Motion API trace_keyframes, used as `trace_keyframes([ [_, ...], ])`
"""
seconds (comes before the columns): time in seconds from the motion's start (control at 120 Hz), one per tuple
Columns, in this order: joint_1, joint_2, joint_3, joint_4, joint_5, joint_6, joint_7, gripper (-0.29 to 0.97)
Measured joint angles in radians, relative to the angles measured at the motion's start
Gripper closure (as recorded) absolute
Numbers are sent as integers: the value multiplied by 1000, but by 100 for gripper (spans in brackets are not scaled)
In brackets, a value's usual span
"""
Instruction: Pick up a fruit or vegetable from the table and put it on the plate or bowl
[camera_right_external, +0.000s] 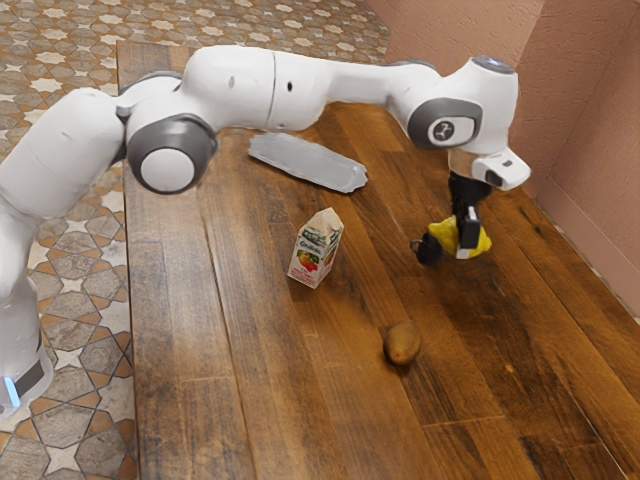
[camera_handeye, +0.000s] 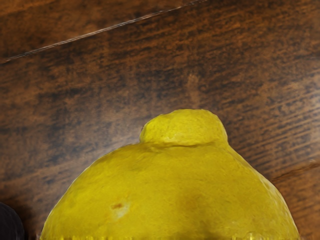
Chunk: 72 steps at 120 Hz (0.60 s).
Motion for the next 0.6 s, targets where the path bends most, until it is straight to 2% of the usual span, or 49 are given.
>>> trace_keyframes([
  [0.1, 1, -145, 66, -93, -2, -27, -4, 28],
  [0.367, 10, -406, 268, -328, -2, -120, -28, 28],
  [0.467, 8, -470, 330, -404, 1, -136, -38, 29],
  [0.6, 12, -485, 431, -428, 3, -152, -49, 28],
])
